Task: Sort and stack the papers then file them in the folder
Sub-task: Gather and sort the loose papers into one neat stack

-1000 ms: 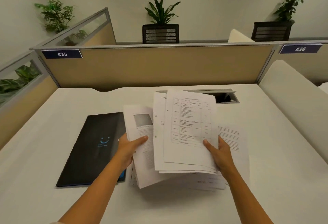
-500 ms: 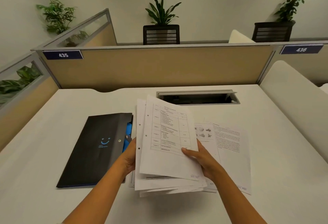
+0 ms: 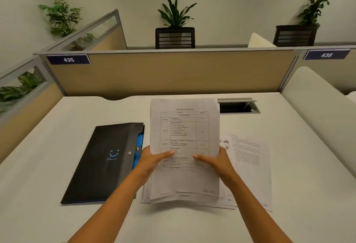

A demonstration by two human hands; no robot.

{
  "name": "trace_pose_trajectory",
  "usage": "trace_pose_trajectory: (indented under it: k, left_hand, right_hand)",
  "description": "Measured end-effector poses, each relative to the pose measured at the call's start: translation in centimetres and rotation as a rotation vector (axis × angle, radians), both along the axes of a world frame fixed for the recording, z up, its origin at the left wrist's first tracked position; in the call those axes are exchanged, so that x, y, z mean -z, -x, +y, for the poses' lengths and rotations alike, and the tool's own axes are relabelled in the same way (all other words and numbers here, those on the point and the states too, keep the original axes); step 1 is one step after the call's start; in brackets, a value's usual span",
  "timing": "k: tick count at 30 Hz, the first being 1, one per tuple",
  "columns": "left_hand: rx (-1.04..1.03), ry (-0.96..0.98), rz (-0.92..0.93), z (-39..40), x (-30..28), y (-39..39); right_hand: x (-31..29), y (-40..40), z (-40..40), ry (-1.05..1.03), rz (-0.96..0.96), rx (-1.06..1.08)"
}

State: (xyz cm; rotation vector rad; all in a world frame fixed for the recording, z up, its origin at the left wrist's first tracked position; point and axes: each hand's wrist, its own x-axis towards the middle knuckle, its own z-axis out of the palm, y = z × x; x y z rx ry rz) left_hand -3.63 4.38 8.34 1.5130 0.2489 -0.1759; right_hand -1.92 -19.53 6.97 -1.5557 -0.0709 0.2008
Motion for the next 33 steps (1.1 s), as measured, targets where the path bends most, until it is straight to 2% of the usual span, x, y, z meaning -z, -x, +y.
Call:
trace_pose_trajectory:
  k: [3,7,11,14,26,33]
  left_hand:
    - [-0.045,-0.004,-0.090,-0.6,-0.6,-0.3]
    - [-0.206,-0.017,-0.198,-1.5,-1.9,-0.3]
    - [-0.173,0.007,-0.374,-1.1,-3.6,-0.2]
    - [-0.111,0.031,-0.421,-0.6,-4.5,0.0]
    - [-0.153,-0.007,-0.269,-1.6,0.2,-0.2]
    - [-0.219,-0.082,-0.108,-2.1,3.1,-0.3]
  right_hand:
    - [-1.1,0.0,0.6,-0.014,-0.072,0.074]
    - [-2.6,-0.4,1.1,-0.013,-0.174,0.149]
    - [-3.9,-0.9,1.0,0.026,-0.247,0.169]
    - [-3.9,-1.0,0.7,0.026,-0.264,0.144]
    - [0.7,-0.3,0.6,0.052,-0.128,0.113]
    - [4.2,0.1,0.5,0.295,-0.065,0.102]
